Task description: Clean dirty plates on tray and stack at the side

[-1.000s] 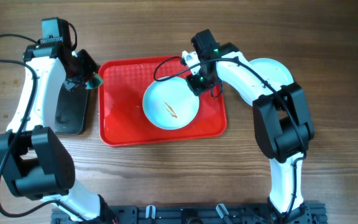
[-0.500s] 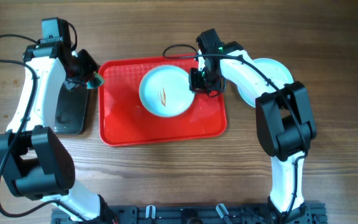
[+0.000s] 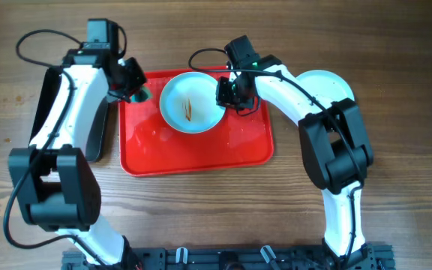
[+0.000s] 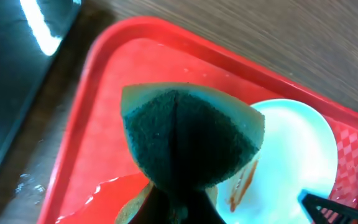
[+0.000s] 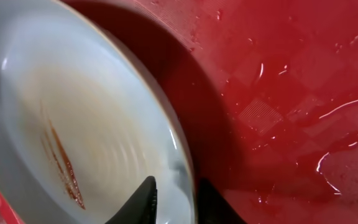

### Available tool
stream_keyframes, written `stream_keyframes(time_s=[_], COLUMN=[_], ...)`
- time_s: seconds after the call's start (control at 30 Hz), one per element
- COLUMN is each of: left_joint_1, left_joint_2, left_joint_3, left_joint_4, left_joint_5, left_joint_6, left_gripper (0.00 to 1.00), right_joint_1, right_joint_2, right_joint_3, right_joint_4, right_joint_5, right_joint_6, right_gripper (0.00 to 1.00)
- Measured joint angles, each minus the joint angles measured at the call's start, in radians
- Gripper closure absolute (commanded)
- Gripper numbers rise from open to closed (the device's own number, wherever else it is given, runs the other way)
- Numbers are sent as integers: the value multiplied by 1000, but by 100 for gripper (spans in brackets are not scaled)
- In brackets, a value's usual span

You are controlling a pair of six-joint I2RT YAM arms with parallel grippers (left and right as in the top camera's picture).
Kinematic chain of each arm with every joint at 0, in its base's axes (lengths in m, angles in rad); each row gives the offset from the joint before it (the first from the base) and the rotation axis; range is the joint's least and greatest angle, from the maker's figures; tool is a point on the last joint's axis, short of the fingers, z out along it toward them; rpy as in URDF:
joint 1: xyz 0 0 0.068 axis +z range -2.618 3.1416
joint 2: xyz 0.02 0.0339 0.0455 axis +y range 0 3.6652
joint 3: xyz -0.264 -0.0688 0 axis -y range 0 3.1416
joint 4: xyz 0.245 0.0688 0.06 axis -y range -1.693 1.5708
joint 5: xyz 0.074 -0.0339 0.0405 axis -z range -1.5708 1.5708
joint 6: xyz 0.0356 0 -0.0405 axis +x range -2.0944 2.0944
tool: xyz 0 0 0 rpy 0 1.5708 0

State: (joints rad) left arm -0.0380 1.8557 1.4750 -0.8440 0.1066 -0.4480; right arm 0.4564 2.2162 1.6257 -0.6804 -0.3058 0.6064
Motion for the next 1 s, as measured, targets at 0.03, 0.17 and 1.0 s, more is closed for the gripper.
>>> stream_keyframes(time_s=[0.03,0.17,1.0], left_joint_1=[-10,-56,-116], left_joint_2=[2,12,260], left_joint_3=[0,0,0], left_joint_4=[8,46,147], left_joint_5=[0,13,369], left_joint_6=[0,3,268], left_gripper=[96,96,96], right_joint_1=[0,0,-2], right_joint_2=[2,21,24], right_joint_3=[0,0,0], right_joint_4=[5,27,39], right_joint_5=[0,-10,-36], right_joint_6=[2,19,18], right_gripper=[88,96,96])
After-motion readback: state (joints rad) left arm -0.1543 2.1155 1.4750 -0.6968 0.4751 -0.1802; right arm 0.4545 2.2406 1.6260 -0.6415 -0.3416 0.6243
